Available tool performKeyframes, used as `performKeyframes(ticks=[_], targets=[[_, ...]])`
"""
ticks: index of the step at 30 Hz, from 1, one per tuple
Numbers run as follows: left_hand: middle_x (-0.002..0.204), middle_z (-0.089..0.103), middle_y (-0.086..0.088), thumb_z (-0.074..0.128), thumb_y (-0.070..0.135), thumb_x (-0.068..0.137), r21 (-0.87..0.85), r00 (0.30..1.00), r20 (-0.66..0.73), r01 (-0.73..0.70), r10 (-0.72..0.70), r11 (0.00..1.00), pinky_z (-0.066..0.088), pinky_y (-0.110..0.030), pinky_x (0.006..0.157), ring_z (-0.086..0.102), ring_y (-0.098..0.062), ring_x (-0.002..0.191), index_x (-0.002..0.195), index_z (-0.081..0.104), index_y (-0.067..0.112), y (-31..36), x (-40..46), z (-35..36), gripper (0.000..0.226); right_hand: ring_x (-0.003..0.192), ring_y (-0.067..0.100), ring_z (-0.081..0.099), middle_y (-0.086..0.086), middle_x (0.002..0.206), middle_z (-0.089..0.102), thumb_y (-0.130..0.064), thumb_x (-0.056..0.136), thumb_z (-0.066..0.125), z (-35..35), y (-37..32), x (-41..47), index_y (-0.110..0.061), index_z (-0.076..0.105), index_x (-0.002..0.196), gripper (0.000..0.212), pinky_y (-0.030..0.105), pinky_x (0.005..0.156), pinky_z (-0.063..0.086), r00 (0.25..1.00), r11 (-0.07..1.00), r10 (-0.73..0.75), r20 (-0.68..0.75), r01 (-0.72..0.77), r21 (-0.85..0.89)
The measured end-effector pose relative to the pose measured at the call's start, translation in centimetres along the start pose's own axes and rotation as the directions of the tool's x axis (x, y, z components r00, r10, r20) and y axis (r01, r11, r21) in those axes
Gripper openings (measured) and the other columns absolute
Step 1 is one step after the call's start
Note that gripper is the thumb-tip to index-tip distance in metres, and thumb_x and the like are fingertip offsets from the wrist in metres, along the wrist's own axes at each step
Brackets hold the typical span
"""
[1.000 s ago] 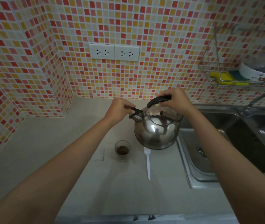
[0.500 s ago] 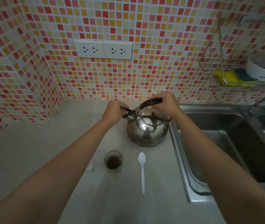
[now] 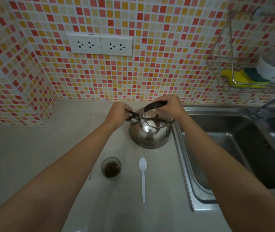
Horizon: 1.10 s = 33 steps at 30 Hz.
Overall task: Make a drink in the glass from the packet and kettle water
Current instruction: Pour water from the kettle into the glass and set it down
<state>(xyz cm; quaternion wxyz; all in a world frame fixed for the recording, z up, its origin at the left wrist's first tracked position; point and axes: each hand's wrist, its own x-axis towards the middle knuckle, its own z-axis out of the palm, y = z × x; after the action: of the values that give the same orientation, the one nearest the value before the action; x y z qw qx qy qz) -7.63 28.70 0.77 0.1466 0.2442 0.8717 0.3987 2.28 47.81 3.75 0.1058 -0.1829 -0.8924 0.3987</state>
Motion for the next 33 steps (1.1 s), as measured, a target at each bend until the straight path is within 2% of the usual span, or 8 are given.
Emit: performKeyframes(ticks=[11, 15, 21, 25, 28, 30, 33], targets=[[0.118, 0.067, -0.021, 0.061, -0.006, 0.085, -0.022, 0.999, -0.038, -0.008, 0.007, 1.0, 0.048, -0.031, 0.1, 0.064, -0.031, 0.106, 0.112, 0.067, -0.005, -0.8, 1.1, 1.0, 0.028, 0.097, 0.02, 0.065, 0.009, 0.101, 0.072, 0.011, 0.069, 0.073, 0.2, 1.1, 1.3, -0.006, 0.073, 0.101, 0.037, 0.029, 0.093, 0.05, 0.999, 0.998, 0.047, 0.004, -0.047, 0.036], [0.116, 0.068, -0.02, 0.062, -0.007, 0.085, -0.059, 0.999, -0.041, 0.011, -0.014, 0.998, 0.049, -0.028, 0.098, 0.065, -0.03, 0.104, 0.111, 0.068, -0.004, -1.1, 1.3, 1.2, 0.027, 0.099, 0.021, 0.065, 0.011, 0.104, 0.072, 0.01, 0.069, 0.073, 0.2, 1.2, 1.4, -0.005, 0.072, 0.102, 0.036, 0.028, 0.093, 0.049, 1.0, 1.0, 0.021, -0.004, -0.02, 0.024], [0.117, 0.068, -0.019, 0.062, -0.005, 0.085, -0.095, 0.999, -0.031, 0.033, -0.036, 0.995, 0.05, -0.03, 0.099, 0.066, -0.028, 0.104, 0.114, 0.067, -0.002, -1.2, 1.0, 1.4, 0.03, 0.092, 0.017, 0.061, 0.011, 0.105, 0.071, 0.003, 0.074, 0.073, 0.7, 0.6, 1.2, -0.01, 0.071, 0.109, 0.037, 0.024, 0.088, 0.045, 0.999, 0.977, 0.016, -0.035, -0.023, -0.212], [0.118, 0.067, -0.018, 0.064, 0.0, 0.086, -0.113, 0.999, 0.011, 0.035, -0.034, 0.993, 0.049, -0.03, 0.098, 0.065, -0.026, 0.104, 0.123, 0.062, 0.004, -1.4, 0.2, 1.0, 0.038, 0.107, 0.028, 0.06, 0.014, 0.115, 0.066, 0.001, 0.079, 0.068, 0.8, -0.1, 0.5, -0.011, 0.065, 0.119, 0.042, 0.034, 0.096, 0.046, 0.997, 0.926, -0.033, -0.072, 0.003, -0.378], [0.118, 0.068, -0.011, 0.069, 0.012, 0.085, -0.114, 1.0, -0.009, -0.03, 0.03, 0.993, 0.048, -0.025, 0.086, 0.062, -0.017, 0.095, 0.121, 0.065, 0.008, -2.0, -1.3, -0.3, 0.037, 0.116, 0.028, 0.053, 0.013, 0.123, 0.062, -0.002, 0.079, 0.069, 1.0, -0.2, -0.8, -0.012, 0.062, 0.123, 0.045, 0.038, 0.098, 0.045, 0.986, 0.905, -0.093, -0.137, 0.027, -0.425], [0.116, 0.069, -0.008, 0.07, 0.02, 0.084, -0.141, 0.997, -0.018, -0.081, 0.079, 0.987, 0.047, -0.024, 0.084, 0.06, -0.012, 0.093, 0.115, 0.069, 0.009, -3.0, -3.1, -1.6, 0.033, 0.112, 0.025, 0.053, 0.011, 0.117, 0.065, -0.004, 0.078, 0.07, 1.3, -0.5, -2.5, -0.014, 0.065, 0.118, 0.041, 0.032, 0.091, 0.044, 0.967, 0.92, -0.154, -0.201, 0.066, -0.387], [0.111, 0.071, 0.001, 0.07, 0.034, 0.083, -0.175, 0.995, -0.002, -0.094, 0.095, 0.98, 0.049, -0.022, 0.086, 0.064, -0.007, 0.094, 0.109, 0.073, 0.019, -5.5, -7.2, -3.4, 0.03, 0.095, 0.011, 0.057, -0.001, 0.103, 0.069, -0.005, 0.076, 0.072, 2.9, -1.5, -6.0, -0.024, 0.069, 0.103, 0.034, 0.013, 0.079, 0.04, 0.927, 0.959, -0.223, -0.303, 0.152, -0.24]])
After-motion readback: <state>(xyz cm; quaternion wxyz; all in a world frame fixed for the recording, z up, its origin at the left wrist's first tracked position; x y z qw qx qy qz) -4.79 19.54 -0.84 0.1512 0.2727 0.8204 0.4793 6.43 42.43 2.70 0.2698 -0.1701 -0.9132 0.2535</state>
